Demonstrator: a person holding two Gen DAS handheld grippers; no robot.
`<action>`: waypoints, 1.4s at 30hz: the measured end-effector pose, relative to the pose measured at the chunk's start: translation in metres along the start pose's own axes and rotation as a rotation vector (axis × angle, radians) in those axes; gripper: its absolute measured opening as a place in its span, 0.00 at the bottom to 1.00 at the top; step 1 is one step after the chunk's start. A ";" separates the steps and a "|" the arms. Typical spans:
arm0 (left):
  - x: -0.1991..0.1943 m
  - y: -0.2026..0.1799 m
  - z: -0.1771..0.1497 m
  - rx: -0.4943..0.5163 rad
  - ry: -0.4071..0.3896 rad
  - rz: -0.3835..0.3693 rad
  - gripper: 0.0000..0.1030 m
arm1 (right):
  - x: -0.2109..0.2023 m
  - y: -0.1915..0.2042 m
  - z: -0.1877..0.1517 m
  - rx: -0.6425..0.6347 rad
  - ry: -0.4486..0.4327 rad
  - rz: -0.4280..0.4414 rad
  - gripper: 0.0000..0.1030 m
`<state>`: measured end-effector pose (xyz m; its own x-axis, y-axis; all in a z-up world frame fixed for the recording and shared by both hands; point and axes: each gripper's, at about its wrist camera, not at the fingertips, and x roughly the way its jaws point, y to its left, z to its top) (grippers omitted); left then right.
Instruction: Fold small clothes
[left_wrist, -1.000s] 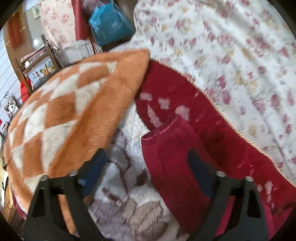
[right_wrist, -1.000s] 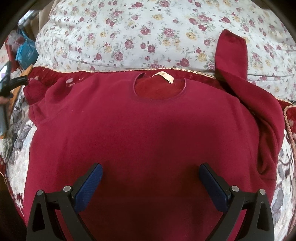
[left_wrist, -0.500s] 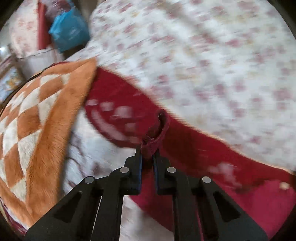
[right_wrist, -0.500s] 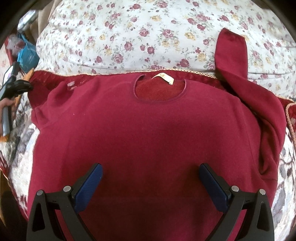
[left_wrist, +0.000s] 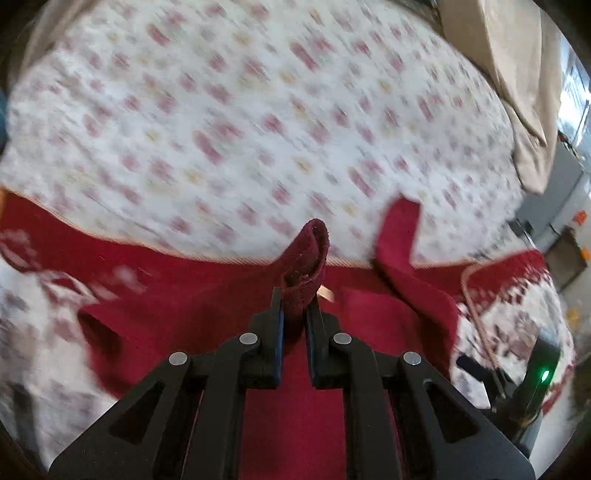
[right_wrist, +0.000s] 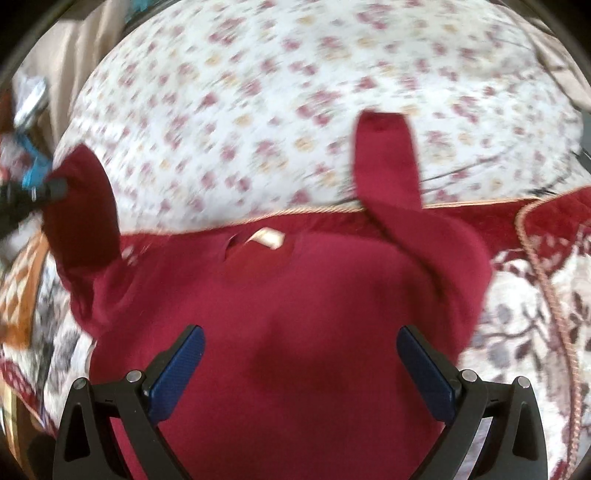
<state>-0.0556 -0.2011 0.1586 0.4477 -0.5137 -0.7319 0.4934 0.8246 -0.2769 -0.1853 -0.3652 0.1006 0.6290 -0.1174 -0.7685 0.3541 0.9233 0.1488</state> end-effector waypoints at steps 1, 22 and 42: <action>0.011 -0.008 -0.007 -0.007 0.020 -0.015 0.08 | -0.002 -0.013 0.003 0.036 -0.002 -0.014 1.00; -0.031 0.104 -0.089 0.051 -0.030 0.399 0.69 | 0.030 -0.010 -0.011 0.032 0.058 0.126 1.00; 0.006 0.153 -0.113 -0.086 0.115 0.431 0.69 | 0.020 -0.028 0.017 -0.100 -0.024 -0.091 0.06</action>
<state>-0.0616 -0.0509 0.0415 0.5109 -0.0934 -0.8546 0.2142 0.9765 0.0213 -0.1704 -0.3993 0.0920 0.6140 -0.2103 -0.7607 0.3406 0.9401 0.0149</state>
